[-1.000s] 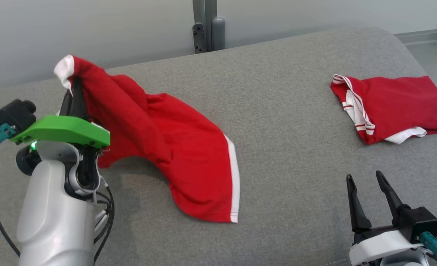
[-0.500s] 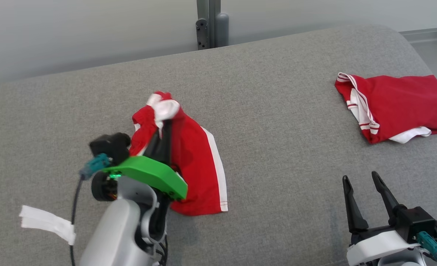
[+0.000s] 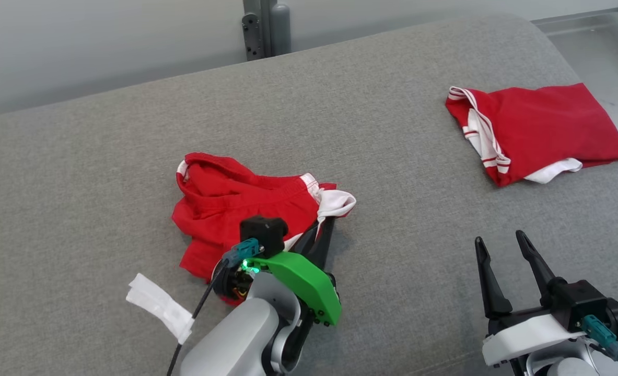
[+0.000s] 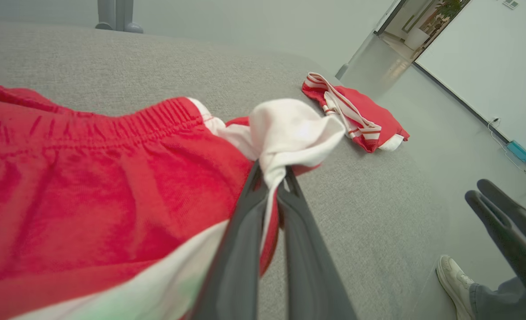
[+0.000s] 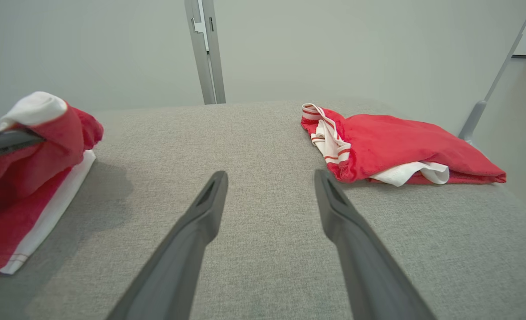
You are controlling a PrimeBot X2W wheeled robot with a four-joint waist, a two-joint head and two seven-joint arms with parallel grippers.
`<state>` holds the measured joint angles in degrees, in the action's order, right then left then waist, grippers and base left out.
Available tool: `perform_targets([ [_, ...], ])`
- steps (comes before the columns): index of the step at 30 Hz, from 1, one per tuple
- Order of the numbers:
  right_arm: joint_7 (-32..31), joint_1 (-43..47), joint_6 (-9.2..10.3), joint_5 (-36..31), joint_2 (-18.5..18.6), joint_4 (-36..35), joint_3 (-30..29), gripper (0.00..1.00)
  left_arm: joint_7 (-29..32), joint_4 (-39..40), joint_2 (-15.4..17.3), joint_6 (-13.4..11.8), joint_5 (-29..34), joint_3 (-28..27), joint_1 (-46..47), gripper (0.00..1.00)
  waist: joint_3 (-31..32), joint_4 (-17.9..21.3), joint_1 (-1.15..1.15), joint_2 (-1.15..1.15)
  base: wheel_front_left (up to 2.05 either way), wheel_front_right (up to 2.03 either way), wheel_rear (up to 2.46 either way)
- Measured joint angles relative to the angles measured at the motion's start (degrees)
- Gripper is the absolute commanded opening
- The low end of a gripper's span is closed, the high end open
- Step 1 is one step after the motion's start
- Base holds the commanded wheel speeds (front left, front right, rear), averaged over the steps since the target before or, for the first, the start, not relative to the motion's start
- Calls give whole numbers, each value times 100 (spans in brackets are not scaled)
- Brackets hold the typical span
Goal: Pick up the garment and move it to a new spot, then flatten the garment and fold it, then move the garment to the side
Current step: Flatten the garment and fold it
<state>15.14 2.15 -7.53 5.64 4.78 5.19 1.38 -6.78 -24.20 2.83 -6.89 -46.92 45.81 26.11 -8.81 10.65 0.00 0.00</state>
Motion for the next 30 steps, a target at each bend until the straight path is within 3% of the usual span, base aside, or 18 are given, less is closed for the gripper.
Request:
perform_targets([
  [12,0,-253,0,83,-119,63,47,100,-287,-583,-2,-171,-650,1136,1044,0,-261,790,0,0,0,0,0],
  [19,0,-268,0,126,-166,132,24,100,-380,-731,-10,-101,-1138,1768,1306,3,-464,1288,0,0,0,0,0],
  [21,0,-268,0,129,-174,143,19,100,-331,-778,-10,-36,-1305,1962,1316,48,-522,1382,0,0,0,0,0],
  [22,0,-266,0,133,-177,144,2,100,-321,-809,-11,-33,-1340,2082,1327,100,-557,1418,0,0,0,0,0],
  [30,0,-96,0,121,-186,109,-240,100,-163,-259,0,-53,-1634,2438,1315,100,-610,1240,0,0,0,0,0],
])
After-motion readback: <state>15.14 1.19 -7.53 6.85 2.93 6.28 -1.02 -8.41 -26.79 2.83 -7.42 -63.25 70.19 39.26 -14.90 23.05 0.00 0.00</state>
